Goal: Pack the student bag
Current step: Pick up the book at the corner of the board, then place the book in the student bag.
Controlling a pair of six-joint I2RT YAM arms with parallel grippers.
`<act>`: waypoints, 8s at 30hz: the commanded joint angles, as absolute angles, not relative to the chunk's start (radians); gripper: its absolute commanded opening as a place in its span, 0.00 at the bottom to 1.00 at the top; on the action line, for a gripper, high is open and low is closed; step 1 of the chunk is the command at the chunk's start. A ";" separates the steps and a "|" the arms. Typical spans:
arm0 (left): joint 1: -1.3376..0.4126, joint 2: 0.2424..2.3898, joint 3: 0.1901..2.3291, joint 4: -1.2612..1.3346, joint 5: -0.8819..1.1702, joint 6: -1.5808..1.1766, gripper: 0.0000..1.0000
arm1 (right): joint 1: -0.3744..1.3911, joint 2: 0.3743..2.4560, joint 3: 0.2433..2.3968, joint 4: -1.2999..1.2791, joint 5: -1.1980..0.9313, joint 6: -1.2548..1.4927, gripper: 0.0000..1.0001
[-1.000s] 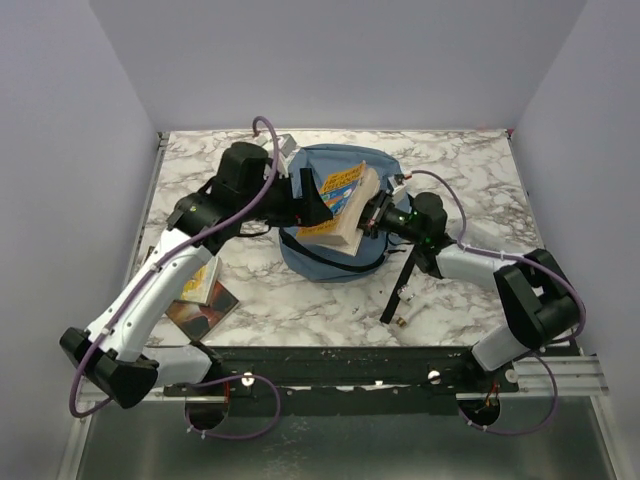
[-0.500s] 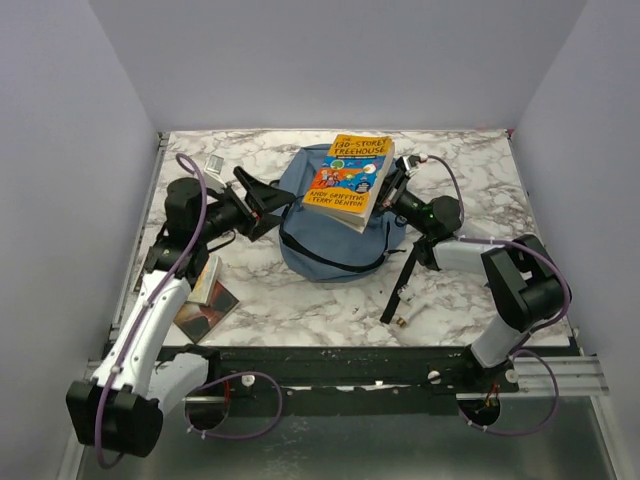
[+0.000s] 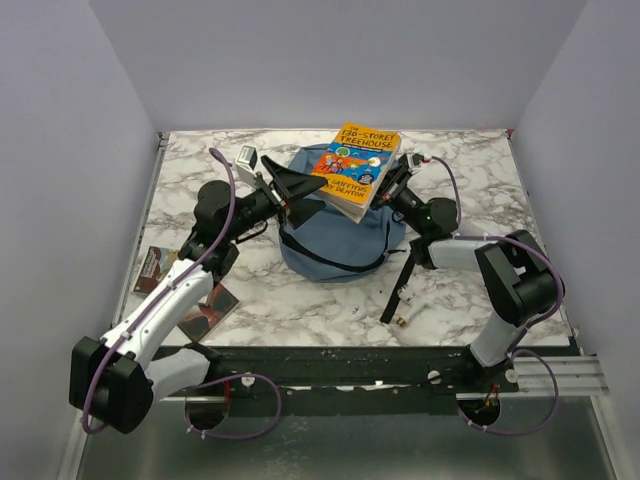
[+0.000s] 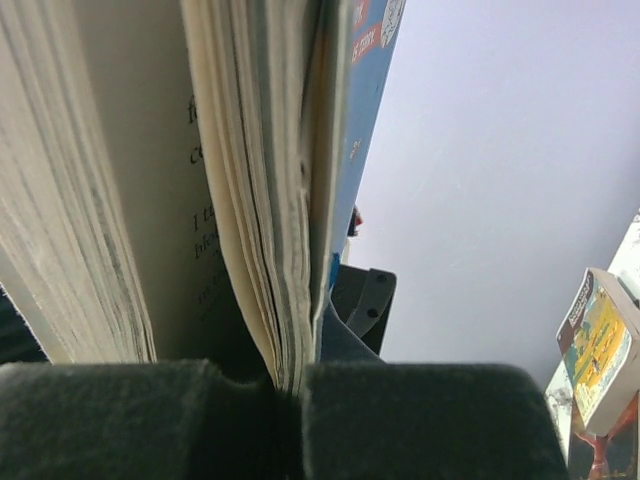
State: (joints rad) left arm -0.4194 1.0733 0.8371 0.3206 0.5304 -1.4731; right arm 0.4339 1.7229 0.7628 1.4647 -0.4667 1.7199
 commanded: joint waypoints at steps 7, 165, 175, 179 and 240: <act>-0.421 1.232 0.906 0.537 0.586 -1.464 0.67 | 0.438 1.637 0.745 1.573 -0.406 1.711 0.01; -0.276 0.771 1.009 -0.712 -0.115 -0.653 0.00 | 0.996 1.918 1.559 -0.570 0.697 0.020 0.73; -0.276 0.768 1.004 -0.711 -0.100 -0.648 0.00 | 0.994 1.901 1.358 -0.481 0.831 -0.049 0.77; -0.276 0.776 1.004 -0.707 -0.091 -0.654 0.00 | 0.991 1.883 1.253 -0.372 0.911 -0.082 0.77; -0.320 1.263 0.637 0.441 0.108 -1.352 0.00 | 0.698 1.876 1.962 -0.437 -0.381 0.846 0.01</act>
